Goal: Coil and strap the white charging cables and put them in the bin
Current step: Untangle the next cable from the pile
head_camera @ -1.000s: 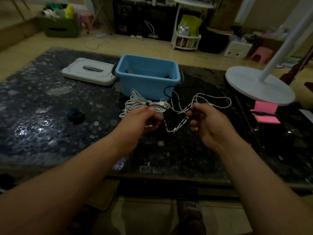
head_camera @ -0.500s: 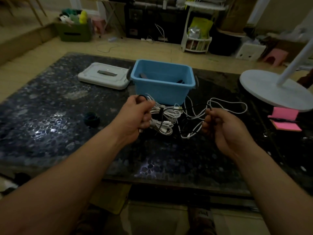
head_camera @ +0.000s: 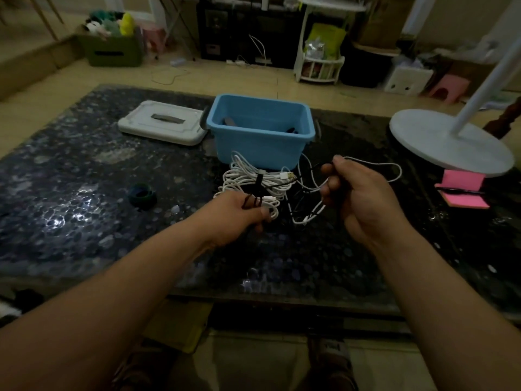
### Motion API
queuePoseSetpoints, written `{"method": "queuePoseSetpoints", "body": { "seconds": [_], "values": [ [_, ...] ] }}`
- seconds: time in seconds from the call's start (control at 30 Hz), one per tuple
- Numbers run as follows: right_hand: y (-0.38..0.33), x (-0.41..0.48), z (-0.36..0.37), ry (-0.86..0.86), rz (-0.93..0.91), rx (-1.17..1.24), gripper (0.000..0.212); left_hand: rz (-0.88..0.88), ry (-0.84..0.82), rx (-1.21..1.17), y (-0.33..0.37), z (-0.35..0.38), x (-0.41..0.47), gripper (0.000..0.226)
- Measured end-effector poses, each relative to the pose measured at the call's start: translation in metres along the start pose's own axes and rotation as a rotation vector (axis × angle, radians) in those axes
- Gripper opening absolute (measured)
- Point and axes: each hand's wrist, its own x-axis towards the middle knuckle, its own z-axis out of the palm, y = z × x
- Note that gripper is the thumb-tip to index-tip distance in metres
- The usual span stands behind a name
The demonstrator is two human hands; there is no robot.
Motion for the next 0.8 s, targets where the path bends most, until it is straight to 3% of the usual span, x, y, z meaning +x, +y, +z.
{"method": "queuePoseSetpoints", "body": {
  "seconds": [0.07, 0.2, 0.33, 0.5, 0.6, 0.8],
  "values": [
    [0.001, 0.001, -0.001, 0.009, 0.028, 0.020, 0.027, 0.009, 0.041, -0.164, 0.005, 0.000, -0.002, 0.030],
    [0.007, 0.000, -0.001, -0.038, 0.044, -0.112, 0.030, -0.057, 0.063, -0.734, 0.020, 0.000, -0.003, 0.024],
    [0.014, -0.009, 0.010, -0.068, -0.002, -0.171, 0.029, -0.063, 0.072, -1.022, 0.023, -0.004, 0.000, 0.026],
    [0.022, -0.036, 0.035, -0.223, -0.035, -0.299, 0.019, -0.050, 0.069, -1.012, 0.024, 0.001, -0.001, 0.035],
    [0.034, -0.047, 0.049, -0.364, -0.116, -0.500, 0.011, -0.057, 0.038, -0.904, 0.024, 0.003, -0.004, 0.019],
    [0.049, -0.042, 0.046, -0.369, -0.253, -0.782, 0.005, -0.097, 0.031, -0.873, 0.026, 0.001, -0.013, 0.028]
  ]
}}
